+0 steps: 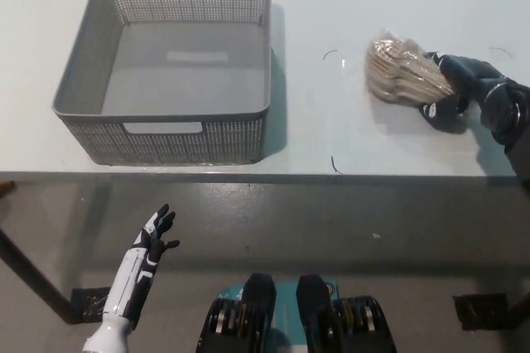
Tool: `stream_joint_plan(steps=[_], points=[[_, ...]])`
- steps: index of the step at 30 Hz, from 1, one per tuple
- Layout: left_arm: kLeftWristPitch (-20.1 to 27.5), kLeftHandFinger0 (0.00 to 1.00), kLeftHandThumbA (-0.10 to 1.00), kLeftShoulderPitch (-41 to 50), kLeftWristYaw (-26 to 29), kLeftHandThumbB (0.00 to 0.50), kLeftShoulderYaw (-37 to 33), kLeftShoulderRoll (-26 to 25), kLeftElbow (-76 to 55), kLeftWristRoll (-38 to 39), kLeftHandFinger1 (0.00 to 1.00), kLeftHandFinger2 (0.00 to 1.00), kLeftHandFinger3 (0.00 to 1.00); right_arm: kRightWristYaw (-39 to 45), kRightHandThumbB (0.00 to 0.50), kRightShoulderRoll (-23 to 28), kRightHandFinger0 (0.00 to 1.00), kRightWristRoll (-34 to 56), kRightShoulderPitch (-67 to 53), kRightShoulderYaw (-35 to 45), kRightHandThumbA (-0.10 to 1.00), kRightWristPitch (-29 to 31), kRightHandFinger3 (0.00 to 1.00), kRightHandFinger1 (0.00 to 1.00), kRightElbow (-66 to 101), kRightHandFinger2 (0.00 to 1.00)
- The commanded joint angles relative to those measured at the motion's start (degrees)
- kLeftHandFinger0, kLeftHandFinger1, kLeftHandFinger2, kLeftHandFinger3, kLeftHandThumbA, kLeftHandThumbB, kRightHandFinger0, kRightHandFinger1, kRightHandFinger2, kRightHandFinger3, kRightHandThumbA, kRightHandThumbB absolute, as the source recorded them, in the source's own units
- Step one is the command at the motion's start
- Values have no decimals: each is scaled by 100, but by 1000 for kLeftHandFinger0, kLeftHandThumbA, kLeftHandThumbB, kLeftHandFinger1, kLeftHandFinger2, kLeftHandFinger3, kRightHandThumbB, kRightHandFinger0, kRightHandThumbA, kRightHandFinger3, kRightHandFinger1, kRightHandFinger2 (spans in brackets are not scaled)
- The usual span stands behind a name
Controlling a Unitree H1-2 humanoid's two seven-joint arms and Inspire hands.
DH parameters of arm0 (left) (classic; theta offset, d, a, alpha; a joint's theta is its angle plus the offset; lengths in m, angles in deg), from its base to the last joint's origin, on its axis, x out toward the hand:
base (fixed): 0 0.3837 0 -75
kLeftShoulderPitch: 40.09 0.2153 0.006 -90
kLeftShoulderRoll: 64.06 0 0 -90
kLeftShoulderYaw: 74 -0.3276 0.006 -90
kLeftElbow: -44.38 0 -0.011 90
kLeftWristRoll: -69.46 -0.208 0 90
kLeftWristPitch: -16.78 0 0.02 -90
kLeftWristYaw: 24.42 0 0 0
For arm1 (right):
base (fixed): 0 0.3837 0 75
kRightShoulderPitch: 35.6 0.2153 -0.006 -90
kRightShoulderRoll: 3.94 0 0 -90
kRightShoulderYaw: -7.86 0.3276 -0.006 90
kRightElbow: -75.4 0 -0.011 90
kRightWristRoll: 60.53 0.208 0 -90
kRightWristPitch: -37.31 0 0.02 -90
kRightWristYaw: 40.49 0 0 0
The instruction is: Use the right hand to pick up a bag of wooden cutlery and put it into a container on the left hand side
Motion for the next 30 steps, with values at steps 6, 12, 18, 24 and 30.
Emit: stream_joint_plan(steps=[6,12,18,24,30], points=[[223,841,989,-167,-21,217,-58,-97,-13,-17,975,1000,1000,-780,139,-287,0,1738,491,1954,-100,505,819,452,98,802],[223,834,980,-158,-57,208,-58,-112,9,33,957,1000,1000,-253,93,-408,38,2608,648,3172,-100,243,827,533,121,849],[223,827,973,-127,-85,199,-60,-122,-14,65,939,1000,1000,244,126,-451,50,3350,788,4164,-100,122,822,560,140,854],[223,810,972,-100,-52,210,-48,-123,6,41,918,1000,1000,279,143,-611,144,3354,1023,4412,-100,41,910,647,240,981],[223,791,975,-113,-14,205,-72,-121,54,24,904,1000,1000,453,156,-869,4,3254,1315,4203,-100,90,795,483,424,890]])
